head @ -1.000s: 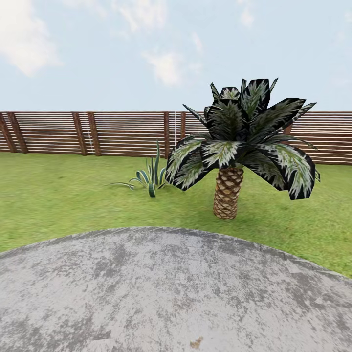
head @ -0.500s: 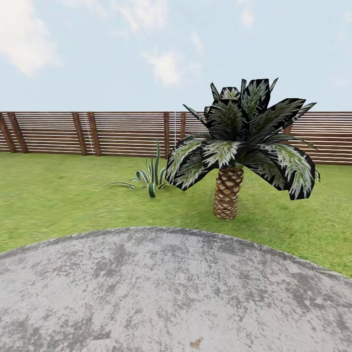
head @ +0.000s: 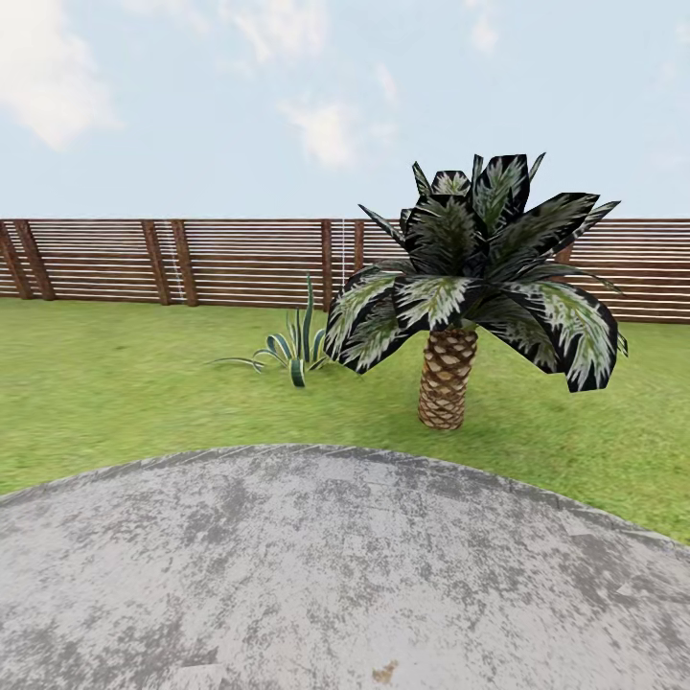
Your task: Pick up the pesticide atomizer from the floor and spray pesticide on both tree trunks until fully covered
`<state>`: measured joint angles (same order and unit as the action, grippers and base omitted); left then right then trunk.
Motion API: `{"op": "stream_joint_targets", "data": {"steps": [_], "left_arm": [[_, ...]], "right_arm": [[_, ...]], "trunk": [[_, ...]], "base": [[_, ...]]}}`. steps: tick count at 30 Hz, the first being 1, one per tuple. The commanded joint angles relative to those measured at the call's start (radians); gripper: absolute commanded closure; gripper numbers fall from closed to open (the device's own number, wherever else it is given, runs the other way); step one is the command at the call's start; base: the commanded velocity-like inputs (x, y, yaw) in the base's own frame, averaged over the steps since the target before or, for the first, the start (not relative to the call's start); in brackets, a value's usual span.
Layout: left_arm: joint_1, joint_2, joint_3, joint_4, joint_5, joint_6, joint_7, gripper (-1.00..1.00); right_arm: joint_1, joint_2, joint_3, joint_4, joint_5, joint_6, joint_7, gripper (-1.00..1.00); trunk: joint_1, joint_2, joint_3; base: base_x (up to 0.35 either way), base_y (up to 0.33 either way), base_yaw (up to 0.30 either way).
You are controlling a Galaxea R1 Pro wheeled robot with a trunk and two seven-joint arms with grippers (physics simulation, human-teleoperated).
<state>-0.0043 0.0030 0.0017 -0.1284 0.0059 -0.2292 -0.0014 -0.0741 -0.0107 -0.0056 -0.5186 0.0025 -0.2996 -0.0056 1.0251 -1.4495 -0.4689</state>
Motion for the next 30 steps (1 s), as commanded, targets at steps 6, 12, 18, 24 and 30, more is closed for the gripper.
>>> {"op": "stream_joint_targets", "data": {"steps": [6,12,18,24,30], "left_arm": [[-0.053,0.021,-0.001,-0.07,-0.004,-0.101,0.0,-1.0],[-0.145,0.036,0.0,-0.156,-0.004,-0.116,0.001,-1.0],[-0.197,0.039,0.001,-0.191,0.002,-0.117,0.0,-1.0],[-0.214,0.034,0.005,-0.2,0.007,-0.116,-0.003,-1.0],[-0.219,0.039,0.035,-0.195,0.016,-0.117,0.003,-1.0]], "right_arm": [[-0.04,-0.004,-0.001,0.018,0.003,-0.003,-0.001,-1.0],[-0.044,-0.023,-0.001,0.06,0.002,-0.003,0.0,-1.0],[-0.044,-0.038,-0.001,0.063,0.003,-0.003,0.001,-1.0],[-0.044,-0.039,-0.001,0.063,0.002,-0.003,0.0,-1.0],[-0.044,-0.037,0.0,0.064,0.002,-0.003,0.0,-1.0]], "trunk": [[0.0,-0.001,-0.001],[0.0,-0.001,-0.001],[0.0,-0.001,-0.001],[0.0,-0.001,-0.001],[0.0,-0.001,-0.001]], "base": [[0.0,0.0,0.0],[0.0,0.0,0.0],[0.0,0.0,0.0],[0.0,0.0,0.109],[0.0,0.0,0.26]]}}
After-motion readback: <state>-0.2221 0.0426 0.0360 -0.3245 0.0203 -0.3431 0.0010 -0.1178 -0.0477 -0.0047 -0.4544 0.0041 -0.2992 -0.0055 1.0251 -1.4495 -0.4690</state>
